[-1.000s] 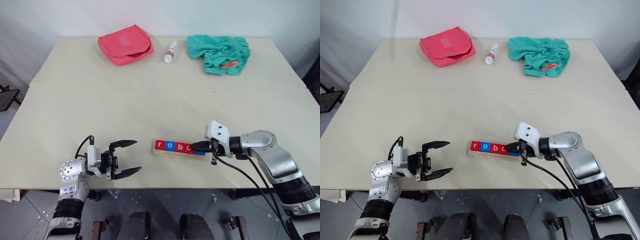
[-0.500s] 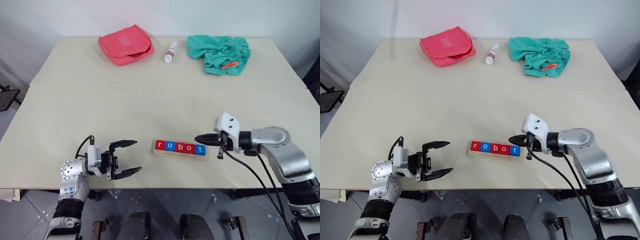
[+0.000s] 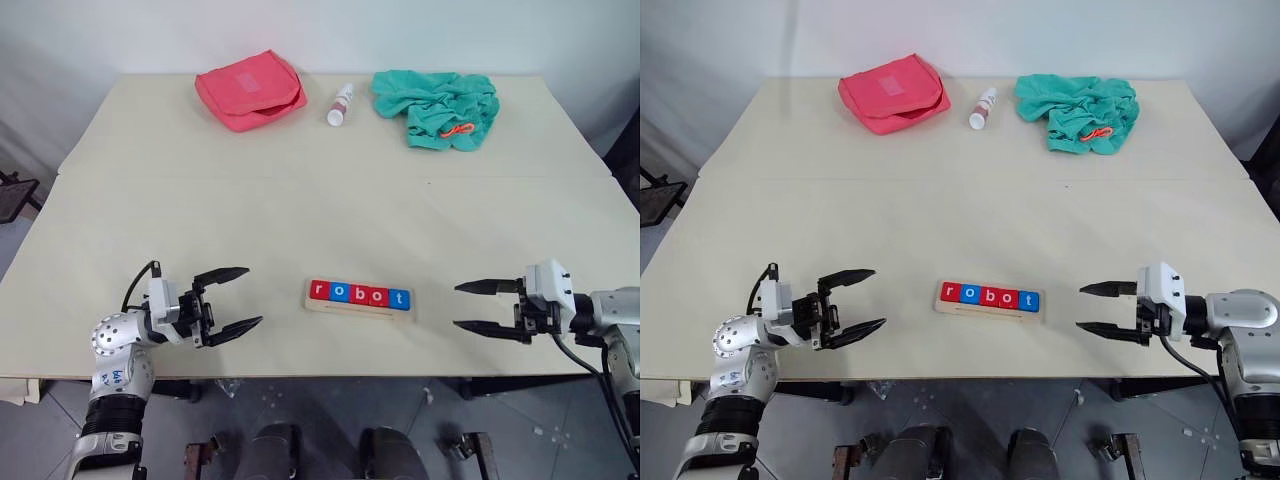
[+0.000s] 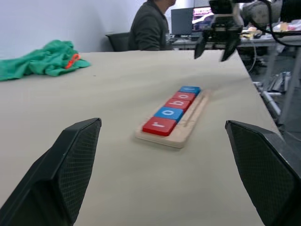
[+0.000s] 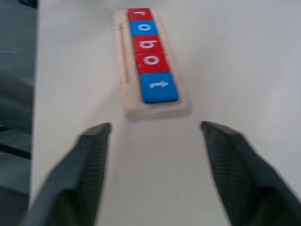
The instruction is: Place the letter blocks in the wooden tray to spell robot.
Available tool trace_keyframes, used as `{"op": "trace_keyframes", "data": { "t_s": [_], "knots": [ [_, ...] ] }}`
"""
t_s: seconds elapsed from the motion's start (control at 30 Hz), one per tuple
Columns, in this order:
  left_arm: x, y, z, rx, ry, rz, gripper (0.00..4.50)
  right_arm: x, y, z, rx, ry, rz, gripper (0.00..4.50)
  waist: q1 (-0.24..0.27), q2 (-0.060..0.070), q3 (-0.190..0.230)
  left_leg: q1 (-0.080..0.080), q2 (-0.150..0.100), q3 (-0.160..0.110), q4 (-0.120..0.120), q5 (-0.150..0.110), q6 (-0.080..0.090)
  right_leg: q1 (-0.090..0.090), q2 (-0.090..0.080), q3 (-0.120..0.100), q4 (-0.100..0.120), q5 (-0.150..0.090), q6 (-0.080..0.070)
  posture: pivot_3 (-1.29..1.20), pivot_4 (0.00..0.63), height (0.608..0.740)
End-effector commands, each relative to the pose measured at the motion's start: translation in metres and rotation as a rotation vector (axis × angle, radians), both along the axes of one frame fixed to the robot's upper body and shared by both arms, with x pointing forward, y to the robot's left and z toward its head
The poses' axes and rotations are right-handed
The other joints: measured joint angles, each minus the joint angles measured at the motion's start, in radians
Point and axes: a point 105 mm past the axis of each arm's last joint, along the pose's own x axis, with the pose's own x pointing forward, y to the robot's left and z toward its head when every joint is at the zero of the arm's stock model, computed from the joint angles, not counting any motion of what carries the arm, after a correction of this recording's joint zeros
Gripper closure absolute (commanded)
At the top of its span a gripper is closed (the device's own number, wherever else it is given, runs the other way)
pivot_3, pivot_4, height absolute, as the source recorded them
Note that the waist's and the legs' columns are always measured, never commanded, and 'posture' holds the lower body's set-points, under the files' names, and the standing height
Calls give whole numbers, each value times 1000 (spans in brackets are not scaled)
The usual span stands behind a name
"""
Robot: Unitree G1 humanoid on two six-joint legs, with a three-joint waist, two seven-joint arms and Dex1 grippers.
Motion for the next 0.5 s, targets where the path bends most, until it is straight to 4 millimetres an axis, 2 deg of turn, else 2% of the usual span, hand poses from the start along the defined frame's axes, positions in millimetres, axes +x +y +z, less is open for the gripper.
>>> {"op": "trace_keyframes", "data": {
  "t_s": [0.03,0.17,0.5],
  "knots": [
    [7,18,14,4,-55,93,0,-3,-25,5,-1,-58,9,149,1,0,0,1,0,0,0,0,0,1,0,0,0,0,0,0,150,740],
    [1,26,19,-13,-57,84,0,9,-33,25,115,-186,-30,69,-2,0,0,1,0,-1,0,0,0,3,0,-2,-2,0,0,0,150,740],
    [-5,35,26,-10,-38,98,0,3,-49,28,153,-111,-54,69,0,0,0,2,0,-6,1,0,0,9,0,-6,-6,0,0,0,150,740]
  ]
}}
